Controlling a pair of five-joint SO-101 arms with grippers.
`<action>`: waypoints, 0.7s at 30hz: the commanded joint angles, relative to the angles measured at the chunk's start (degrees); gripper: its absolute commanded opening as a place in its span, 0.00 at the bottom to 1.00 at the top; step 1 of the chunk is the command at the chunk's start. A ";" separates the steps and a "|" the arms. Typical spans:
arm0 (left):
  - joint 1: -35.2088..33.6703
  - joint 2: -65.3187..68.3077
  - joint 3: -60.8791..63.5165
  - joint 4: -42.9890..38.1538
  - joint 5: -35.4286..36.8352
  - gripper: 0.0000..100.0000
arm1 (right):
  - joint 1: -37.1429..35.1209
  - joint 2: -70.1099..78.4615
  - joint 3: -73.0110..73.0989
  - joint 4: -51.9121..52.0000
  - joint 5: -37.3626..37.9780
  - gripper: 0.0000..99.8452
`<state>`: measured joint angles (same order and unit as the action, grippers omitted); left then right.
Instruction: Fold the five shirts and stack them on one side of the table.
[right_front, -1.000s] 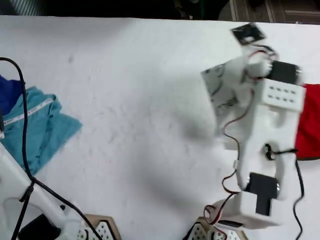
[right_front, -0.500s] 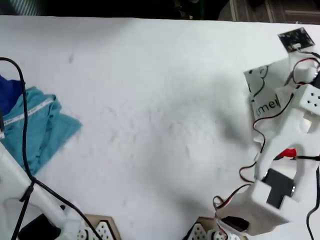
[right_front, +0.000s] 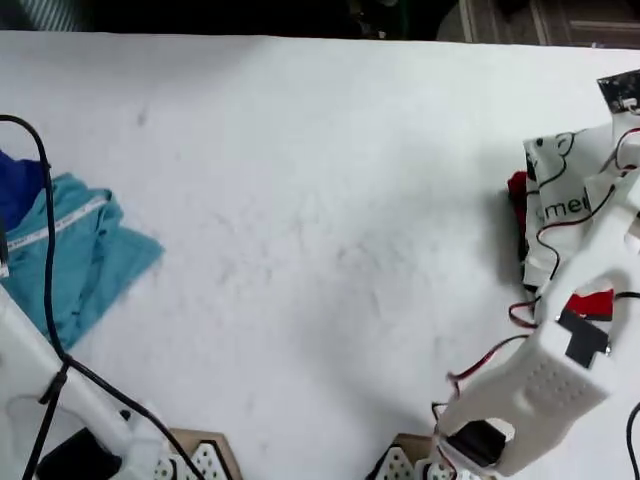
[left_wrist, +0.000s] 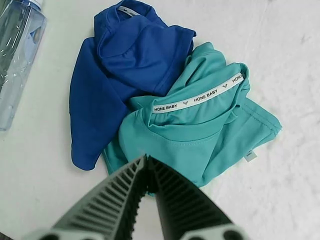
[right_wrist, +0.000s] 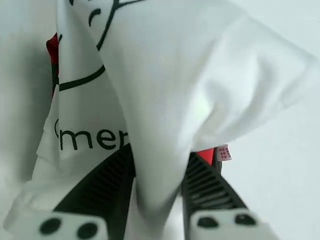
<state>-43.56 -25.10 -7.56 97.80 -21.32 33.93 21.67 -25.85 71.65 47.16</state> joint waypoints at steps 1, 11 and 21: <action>0.48 -1.54 -0.26 0.09 -0.35 0.03 | 1.27 0.40 -7.12 3.82 1.14 0.22; 0.48 -1.36 -0.26 -0.09 -0.35 0.03 | -0.66 0.92 -19.52 19.21 1.14 0.35; 0.48 -1.27 -0.26 0.00 -0.35 0.03 | -2.15 1.10 -7.21 21.93 0.97 0.02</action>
<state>-43.56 -25.10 -7.56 97.80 -21.32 32.35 23.08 -36.75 93.54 47.96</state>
